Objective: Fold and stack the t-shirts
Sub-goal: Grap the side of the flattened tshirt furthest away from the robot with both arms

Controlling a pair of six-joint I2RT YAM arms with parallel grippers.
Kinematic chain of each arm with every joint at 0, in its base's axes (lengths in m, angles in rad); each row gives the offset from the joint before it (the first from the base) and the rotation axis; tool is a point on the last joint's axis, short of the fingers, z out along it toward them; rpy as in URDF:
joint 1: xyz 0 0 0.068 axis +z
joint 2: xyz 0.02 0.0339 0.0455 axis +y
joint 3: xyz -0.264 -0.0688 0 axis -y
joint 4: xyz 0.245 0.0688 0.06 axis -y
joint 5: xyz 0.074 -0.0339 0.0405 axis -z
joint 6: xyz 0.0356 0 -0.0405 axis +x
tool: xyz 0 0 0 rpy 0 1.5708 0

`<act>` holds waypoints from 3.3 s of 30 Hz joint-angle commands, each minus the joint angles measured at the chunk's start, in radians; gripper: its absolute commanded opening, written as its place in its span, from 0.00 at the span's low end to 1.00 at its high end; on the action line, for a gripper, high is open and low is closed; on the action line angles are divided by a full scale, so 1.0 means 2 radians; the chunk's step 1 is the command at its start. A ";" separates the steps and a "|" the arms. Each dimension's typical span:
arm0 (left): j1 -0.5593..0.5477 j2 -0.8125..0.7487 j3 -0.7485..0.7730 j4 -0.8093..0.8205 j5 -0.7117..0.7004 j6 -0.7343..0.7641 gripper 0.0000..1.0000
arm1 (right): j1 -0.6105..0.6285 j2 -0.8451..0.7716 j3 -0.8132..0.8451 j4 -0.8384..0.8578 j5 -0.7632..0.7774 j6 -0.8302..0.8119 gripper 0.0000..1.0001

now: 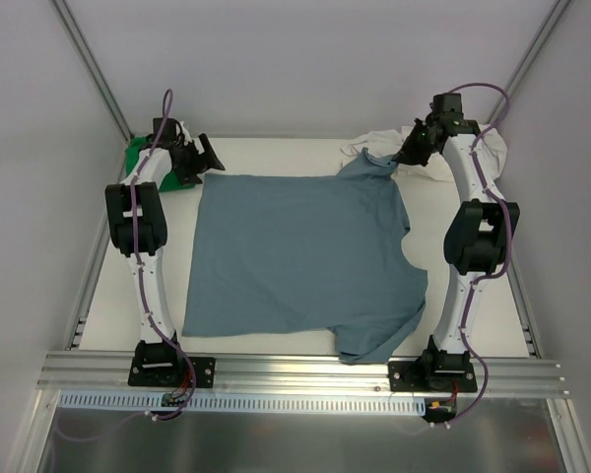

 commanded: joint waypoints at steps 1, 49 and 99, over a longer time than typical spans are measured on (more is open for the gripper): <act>-0.007 0.002 0.026 -0.021 0.032 -0.009 0.92 | 0.001 -0.038 -0.005 0.001 0.003 0.001 0.00; -0.019 0.082 0.134 -0.102 -0.004 0.000 0.79 | 0.006 -0.016 0.038 -0.008 0.005 0.011 0.00; -0.035 -0.230 -0.102 -0.090 -0.011 0.034 0.00 | -0.017 -0.239 -0.213 -0.024 -0.023 -0.027 0.00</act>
